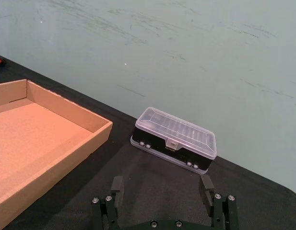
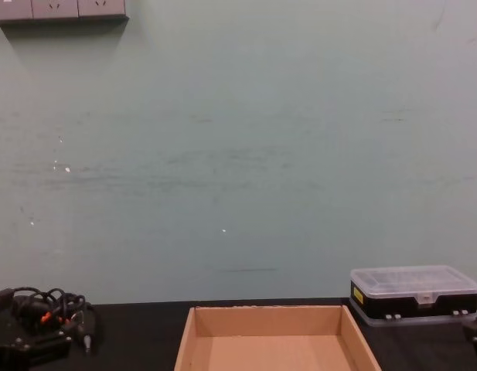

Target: Use one hand to pick up the angle iron from the table and place it into the box.

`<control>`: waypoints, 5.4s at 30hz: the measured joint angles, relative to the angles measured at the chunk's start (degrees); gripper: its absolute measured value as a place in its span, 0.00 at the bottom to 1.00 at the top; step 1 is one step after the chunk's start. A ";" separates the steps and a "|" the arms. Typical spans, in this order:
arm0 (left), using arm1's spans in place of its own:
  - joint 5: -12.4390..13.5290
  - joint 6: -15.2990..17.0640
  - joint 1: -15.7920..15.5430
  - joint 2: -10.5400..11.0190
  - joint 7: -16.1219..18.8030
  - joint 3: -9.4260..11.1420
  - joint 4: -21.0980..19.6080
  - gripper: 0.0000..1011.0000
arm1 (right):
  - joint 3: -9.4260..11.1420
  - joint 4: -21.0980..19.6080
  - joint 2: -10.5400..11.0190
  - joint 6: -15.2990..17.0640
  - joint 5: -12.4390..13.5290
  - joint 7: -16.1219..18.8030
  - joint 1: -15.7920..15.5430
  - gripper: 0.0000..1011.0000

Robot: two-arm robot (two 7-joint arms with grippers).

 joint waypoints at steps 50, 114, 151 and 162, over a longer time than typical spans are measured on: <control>0.00 0.00 0.00 0.00 0.00 0.00 0.00 0.99 | 1.73 -1.01 -0.02 -1.36 2.42 4.48 -0.40 0.99; 0.00 0.00 0.00 0.00 0.00 0.00 0.00 0.99 | -5.92 -10.51 -1.05 33.02 10.58 26.48 4.80 0.99; 0.00 0.00 0.00 0.00 0.00 0.00 0.00 0.99 | -7.58 -7.84 -3.34 35.60 8.19 29.04 6.97 0.99; 0.00 0.00 0.00 0.00 0.00 0.00 0.00 0.99 | -7.51 -7.86 -3.29 35.51 8.24 29.02 6.95 0.73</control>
